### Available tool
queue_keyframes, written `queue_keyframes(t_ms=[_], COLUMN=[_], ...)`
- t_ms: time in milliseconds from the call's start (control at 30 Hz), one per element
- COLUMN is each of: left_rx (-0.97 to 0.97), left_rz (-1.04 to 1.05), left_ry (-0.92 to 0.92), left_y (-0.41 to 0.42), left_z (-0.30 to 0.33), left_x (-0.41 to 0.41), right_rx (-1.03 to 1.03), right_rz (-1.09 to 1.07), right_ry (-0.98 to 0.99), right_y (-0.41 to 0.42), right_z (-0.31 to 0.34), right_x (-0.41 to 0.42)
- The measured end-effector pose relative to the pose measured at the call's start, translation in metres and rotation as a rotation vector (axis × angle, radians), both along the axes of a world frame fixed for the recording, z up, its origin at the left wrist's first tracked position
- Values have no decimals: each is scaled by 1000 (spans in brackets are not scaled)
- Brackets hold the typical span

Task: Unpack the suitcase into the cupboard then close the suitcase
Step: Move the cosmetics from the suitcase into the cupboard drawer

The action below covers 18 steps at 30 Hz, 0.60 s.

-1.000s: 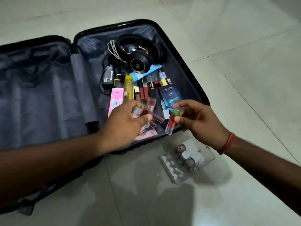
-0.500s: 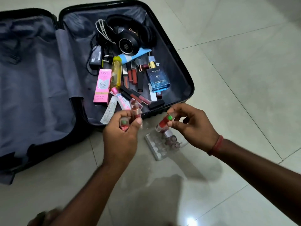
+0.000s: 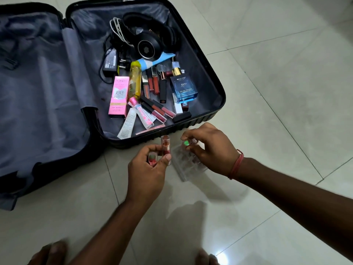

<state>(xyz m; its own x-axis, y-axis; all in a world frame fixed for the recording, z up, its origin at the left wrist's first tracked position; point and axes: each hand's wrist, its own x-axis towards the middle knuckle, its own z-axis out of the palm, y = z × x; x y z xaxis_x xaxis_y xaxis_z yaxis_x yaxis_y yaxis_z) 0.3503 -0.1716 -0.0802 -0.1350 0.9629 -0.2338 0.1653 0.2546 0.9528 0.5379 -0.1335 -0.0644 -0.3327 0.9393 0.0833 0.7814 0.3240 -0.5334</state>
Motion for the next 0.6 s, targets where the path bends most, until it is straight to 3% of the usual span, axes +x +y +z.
queue_keyframes(t_ms=[400,467,600], left_rx=[27,26,3], left_rz=[-158,-181,-246], left_ry=[-56,-68,-39], left_y=[12,12,9], left_z=[1,-2,-4], left_x=[-3,-3,3], right_rx=[57,61,-180], right_rz=[40,-45,-234], right_ry=[-171,-79,380], right_y=[-6,-10,-18], right_z=[3,9,26], right_x=[-3,-3,-5])
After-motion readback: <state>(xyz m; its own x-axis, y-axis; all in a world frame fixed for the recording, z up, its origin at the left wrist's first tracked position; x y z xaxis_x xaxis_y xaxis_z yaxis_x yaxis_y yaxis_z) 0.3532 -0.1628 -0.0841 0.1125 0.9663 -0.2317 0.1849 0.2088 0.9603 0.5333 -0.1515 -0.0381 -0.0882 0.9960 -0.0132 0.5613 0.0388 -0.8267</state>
